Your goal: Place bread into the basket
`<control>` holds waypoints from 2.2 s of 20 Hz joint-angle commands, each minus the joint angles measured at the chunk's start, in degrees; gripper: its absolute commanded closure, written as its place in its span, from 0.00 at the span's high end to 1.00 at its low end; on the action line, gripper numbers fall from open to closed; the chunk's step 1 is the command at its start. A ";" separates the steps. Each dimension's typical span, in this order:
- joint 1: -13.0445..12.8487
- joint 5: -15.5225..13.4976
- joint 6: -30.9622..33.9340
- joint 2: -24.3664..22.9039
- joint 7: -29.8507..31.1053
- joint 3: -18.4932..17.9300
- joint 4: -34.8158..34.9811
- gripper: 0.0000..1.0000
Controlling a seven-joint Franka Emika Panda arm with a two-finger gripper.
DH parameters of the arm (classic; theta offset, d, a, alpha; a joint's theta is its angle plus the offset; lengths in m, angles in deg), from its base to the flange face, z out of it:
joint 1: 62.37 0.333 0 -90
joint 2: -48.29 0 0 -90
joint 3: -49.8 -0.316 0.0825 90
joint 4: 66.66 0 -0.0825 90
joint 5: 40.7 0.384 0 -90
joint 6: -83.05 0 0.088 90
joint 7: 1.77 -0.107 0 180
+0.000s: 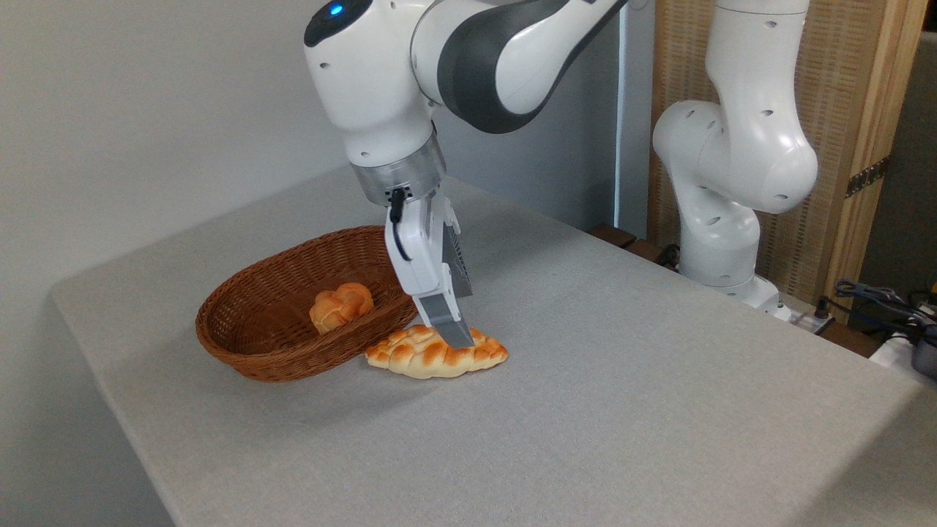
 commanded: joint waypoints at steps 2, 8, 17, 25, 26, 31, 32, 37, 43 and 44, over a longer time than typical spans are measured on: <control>-4.20 3.71 -1.08 1.25 -2.31 -0.51 1.17 1.00; -4.91 4.15 -5.65 4.15 -1.78 -0.51 1.26 1.00; -4.74 4.15 -8.82 5.92 -1.08 -0.77 1.35 1.00; -4.82 4.15 -8.29 6.00 -0.11 -0.77 1.35 0.36; -4.74 4.15 -8.29 6.00 -0.11 -0.77 1.35 0.36; -4.82 4.15 -8.20 6.00 -0.20 -0.77 1.35 0.36; -4.82 4.15 -8.20 6.00 -0.11 -0.77 1.35 0.36; -4.82 4.15 -8.20 6.00 -0.11 -0.77 1.35 0.36; -4.39 3.89 -4.62 3.73 0.24 -2.52 0.65 0.36; -4.39 3.89 -3.90 3.20 0.15 -3.22 0.47 0.36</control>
